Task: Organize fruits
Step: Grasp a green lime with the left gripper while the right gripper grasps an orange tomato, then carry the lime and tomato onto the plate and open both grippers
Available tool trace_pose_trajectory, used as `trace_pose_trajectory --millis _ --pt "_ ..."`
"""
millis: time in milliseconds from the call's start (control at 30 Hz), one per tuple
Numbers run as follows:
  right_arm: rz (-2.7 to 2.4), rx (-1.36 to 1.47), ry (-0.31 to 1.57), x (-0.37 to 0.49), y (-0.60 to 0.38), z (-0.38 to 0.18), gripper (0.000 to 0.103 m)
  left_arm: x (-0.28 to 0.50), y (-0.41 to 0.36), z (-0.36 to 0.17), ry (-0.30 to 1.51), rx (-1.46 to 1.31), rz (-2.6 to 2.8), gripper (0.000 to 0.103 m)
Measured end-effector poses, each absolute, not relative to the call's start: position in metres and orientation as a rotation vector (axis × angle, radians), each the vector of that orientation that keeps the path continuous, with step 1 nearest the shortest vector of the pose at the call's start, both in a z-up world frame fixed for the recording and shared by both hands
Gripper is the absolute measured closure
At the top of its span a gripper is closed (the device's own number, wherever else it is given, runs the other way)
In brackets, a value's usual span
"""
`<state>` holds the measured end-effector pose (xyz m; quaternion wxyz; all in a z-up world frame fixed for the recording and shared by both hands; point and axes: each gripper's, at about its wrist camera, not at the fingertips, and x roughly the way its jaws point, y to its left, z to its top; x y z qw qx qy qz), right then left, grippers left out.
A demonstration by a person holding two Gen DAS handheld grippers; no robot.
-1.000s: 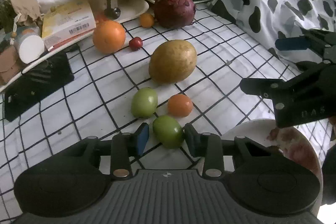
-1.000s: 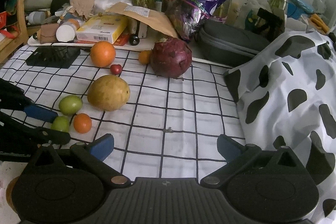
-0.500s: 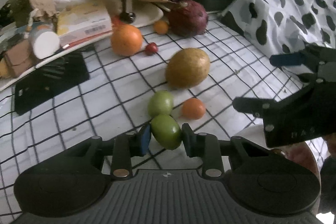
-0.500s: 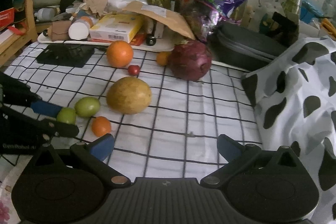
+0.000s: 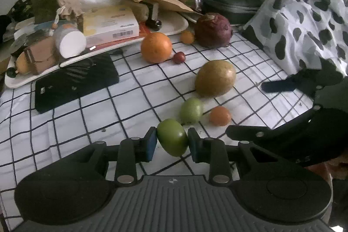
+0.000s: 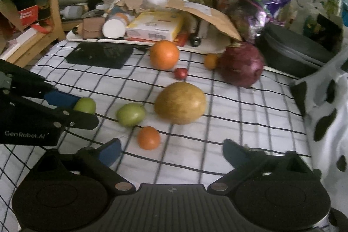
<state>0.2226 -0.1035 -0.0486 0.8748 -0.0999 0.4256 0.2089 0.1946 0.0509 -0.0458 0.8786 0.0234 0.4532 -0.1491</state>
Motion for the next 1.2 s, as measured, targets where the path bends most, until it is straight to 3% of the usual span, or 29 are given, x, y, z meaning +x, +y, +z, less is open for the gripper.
trace_pose_trajectory --millis 100,333,400,467,500,1200 --pt "0.454 -0.205 0.902 0.225 -0.097 -0.052 0.019 0.194 0.054 -0.044 0.94 0.045 -0.307 0.073" --pt "0.497 -0.213 0.915 0.232 -0.086 -0.06 0.049 0.193 0.058 -0.044 0.937 0.046 -0.304 0.074" --pt "0.504 -0.22 0.917 0.233 -0.084 -0.062 0.059 0.193 0.058 -0.043 0.935 0.046 -0.303 0.074" --pt "0.51 -0.226 0.923 0.234 -0.082 -0.064 0.075 0.193 0.058 -0.043 0.932 0.048 -0.306 0.074" --pt "0.514 -0.225 0.924 0.234 -0.082 -0.065 0.077 0.193 0.057 -0.042 0.928 0.051 -0.305 0.074" --pt "0.455 -0.139 0.828 0.192 -0.132 -0.015 0.079 0.149 0.036 -0.017 0.852 0.018 -0.303 0.075"
